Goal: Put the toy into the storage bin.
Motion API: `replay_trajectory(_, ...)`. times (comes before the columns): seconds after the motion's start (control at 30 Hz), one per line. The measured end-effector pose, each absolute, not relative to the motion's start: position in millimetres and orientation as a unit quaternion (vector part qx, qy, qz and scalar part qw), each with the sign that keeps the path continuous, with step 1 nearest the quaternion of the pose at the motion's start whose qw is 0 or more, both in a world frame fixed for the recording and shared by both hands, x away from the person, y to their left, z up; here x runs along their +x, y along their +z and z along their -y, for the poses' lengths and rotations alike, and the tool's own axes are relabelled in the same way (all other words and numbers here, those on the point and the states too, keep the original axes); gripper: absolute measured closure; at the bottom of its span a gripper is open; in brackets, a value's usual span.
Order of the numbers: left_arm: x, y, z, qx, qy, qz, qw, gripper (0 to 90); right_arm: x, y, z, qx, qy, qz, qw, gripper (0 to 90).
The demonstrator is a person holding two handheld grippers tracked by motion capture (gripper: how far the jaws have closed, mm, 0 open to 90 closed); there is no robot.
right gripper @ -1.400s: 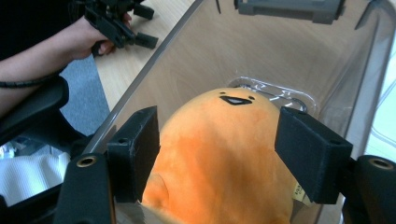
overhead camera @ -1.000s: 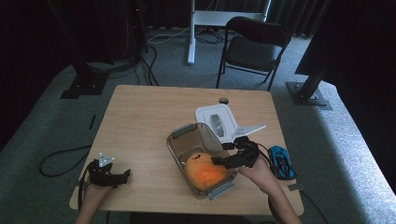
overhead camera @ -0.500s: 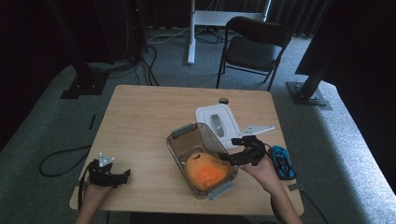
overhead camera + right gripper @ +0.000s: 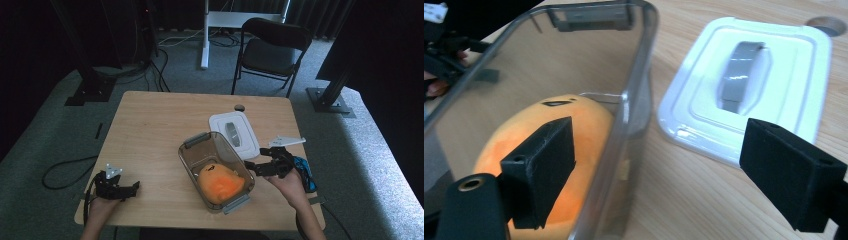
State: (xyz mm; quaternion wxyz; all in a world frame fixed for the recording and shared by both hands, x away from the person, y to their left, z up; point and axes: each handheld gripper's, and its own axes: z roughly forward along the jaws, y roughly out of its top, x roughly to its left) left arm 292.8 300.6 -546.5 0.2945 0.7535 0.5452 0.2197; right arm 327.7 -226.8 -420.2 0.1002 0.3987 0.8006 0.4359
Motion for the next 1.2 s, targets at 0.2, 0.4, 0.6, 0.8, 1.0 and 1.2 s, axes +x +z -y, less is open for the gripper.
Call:
replay_trajectory(0.2, 292.8, -546.5, -300.6, 0.753, 0.22, -0.545, 0.295, 0.2, 329.2, -426.0, 243.2, 0.421, 0.434, -0.789, 0.107, 14.3)
replay_trajectory(0.4, 292.8, -546.5, -300.6, 0.754, 0.22, -0.545, 0.294, 0.2, 330.8, -434.5, 261.6, 0.452, 0.42, -0.777, 0.126, 14.3)
replay_trajectory(0.6, 292.8, -546.5, -300.6, 0.754, 0.22, -0.545, 0.294, 0.2, 332.1, -443.1, 283.5, 0.479, 0.41, -0.763, 0.143, 14.3)
replay_trajectory(0.8, 292.8, -546.5, -300.5, 0.753, 0.22, -0.545, 0.295, 0.2, 333.7, -451.5, 307.3, 0.512, 0.4, -0.745, 0.154, 14.3)
replay_trajectory(1.0, 292.8, -546.5, -300.6, 0.754, 0.22, -0.545, 0.294, 0.2, 336.8, -466.5, 325.8, 0.542, 0.376, -0.732, 0.17, 14.3)
replay_trajectory(1.2, 292.8, -546.5, -300.5, 0.753, 0.22, -0.545, 0.295, 0.2, 338.3, -482.6, 343.8, 0.575, 0.342, -0.718, 0.193, 14.3)
